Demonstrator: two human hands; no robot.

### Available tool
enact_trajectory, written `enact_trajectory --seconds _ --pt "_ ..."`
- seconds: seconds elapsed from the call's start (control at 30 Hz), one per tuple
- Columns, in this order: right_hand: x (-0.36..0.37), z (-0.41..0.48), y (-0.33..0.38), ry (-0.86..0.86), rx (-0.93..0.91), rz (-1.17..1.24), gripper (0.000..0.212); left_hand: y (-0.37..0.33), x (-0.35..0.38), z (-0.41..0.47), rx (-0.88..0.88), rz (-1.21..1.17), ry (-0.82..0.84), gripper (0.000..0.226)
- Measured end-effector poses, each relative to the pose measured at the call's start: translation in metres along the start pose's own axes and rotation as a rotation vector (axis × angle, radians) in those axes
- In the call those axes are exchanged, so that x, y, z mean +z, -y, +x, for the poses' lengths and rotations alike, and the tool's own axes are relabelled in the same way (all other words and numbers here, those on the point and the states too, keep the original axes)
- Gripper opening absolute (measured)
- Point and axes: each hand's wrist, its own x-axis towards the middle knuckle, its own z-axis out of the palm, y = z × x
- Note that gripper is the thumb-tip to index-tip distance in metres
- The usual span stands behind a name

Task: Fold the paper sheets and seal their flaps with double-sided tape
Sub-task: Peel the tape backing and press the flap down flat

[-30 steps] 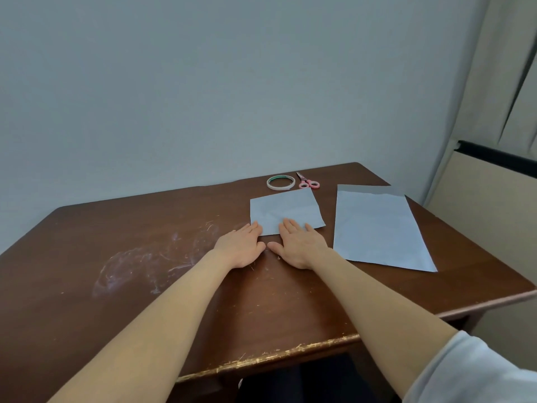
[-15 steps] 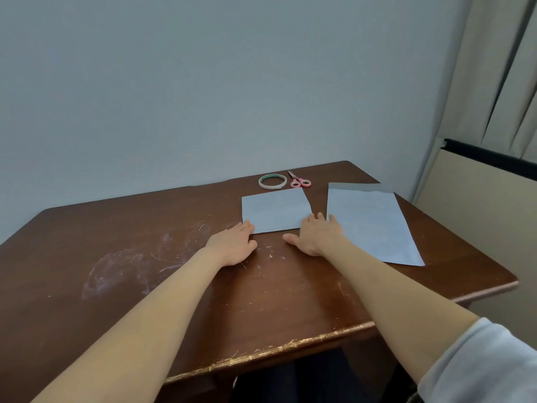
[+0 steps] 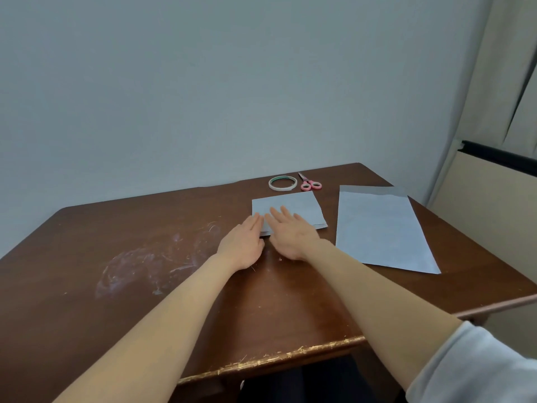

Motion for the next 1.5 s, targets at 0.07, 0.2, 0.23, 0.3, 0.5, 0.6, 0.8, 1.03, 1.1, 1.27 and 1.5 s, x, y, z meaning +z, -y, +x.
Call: enact_trajectory --seconds 0.07,0.2,0.23,0.3,0.5,0.6,0.8,1.03,1.1,1.27,1.5 --pt "0.006 0.002 0.006 0.053 -0.018 0.057 0.058 -0.003 0.001 0.003 0.023 0.007 0.07 0.056" --pt "0.012 0.0 -0.002 0.13 0.018 0.02 0.056 0.0 -0.004 0.01 -0.006 0.056 0.216 0.054" --pt "0.012 -0.001 -0.006 0.134 0.037 -0.002 0.059 0.0 -0.005 0.01 -0.012 0.066 0.235 0.054" --pt "0.012 -0.004 -0.015 0.134 0.081 -0.026 0.066 0.0 -0.006 0.011 -0.028 0.081 0.253 0.056" --pt "0.007 -0.02 -0.035 0.138 0.16 -0.028 0.07 -0.004 -0.006 0.007 -0.014 0.081 0.258 0.057" --pt "0.002 -0.024 -0.041 0.125 0.241 -0.016 0.07 -0.006 -0.009 0.006 -0.02 0.082 0.268 0.057" --pt "-0.004 -0.027 -0.048 0.148 0.377 -0.062 0.07 -0.007 -0.008 0.006 -0.015 0.071 0.263 0.057" --pt "-0.013 -0.016 -0.035 -0.023 0.292 -0.026 0.059 0.003 -0.009 0.002 -0.095 -0.09 0.07 0.06" --pt "-0.012 -0.01 -0.022 -0.037 0.141 -0.025 0.056 0.002 -0.011 0.004 -0.074 -0.046 0.071 0.059" --pt "0.004 -0.001 0.003 0.112 0.025 0.081 0.05 -0.004 -0.001 0.006 0.022 -0.003 0.202 0.058" --pt "0.003 -0.01 -0.03 0.161 0.107 -0.033 0.065 -0.003 -0.008 0.008 0.009 0.068 0.285 0.058"
